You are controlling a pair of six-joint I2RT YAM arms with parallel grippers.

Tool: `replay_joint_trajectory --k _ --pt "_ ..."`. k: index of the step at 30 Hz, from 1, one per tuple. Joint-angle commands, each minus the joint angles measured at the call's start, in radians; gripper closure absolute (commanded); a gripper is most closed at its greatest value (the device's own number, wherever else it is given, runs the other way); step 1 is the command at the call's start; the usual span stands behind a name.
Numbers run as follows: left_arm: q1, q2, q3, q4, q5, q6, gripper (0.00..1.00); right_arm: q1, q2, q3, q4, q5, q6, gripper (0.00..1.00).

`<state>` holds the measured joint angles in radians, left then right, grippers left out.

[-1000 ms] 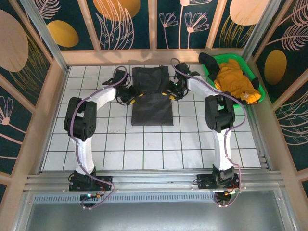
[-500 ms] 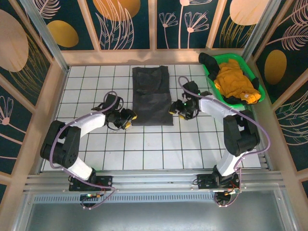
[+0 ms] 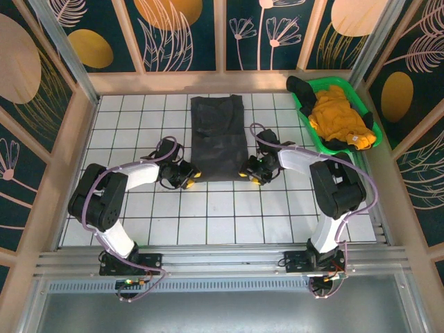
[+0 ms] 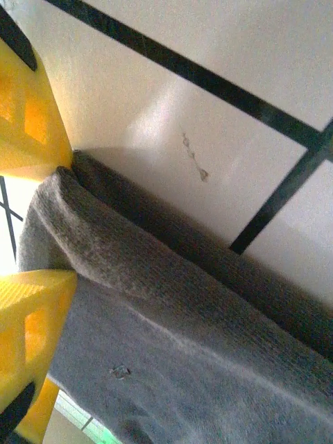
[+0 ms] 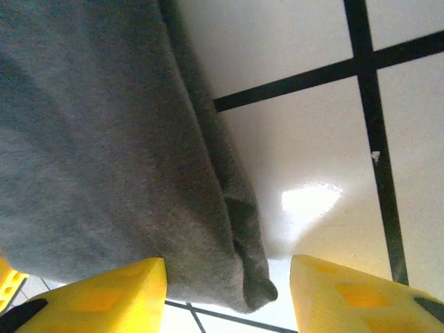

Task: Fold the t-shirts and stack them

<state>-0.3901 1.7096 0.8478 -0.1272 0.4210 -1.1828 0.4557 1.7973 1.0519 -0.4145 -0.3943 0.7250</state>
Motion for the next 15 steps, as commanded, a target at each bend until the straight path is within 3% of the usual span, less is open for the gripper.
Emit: replay_joint_trajectory --k 1,7,12,15 --pt "-0.004 0.01 0.022 -0.061 -0.051 0.015 0.61 0.015 0.022 0.025 -0.008 -0.005 0.027 0.5" --pt "-0.004 -0.093 -0.015 -0.124 -0.114 -0.019 0.56 0.017 0.024 0.013 0.018 -0.019 0.043 0.53" --pt "-0.004 -0.14 -0.063 -0.123 -0.131 -0.061 0.52 0.023 0.039 0.019 0.035 -0.028 0.061 0.64" --pt "-0.005 -0.125 -0.087 -0.063 -0.094 -0.085 0.53 0.023 0.053 0.031 0.039 -0.028 0.065 0.76"
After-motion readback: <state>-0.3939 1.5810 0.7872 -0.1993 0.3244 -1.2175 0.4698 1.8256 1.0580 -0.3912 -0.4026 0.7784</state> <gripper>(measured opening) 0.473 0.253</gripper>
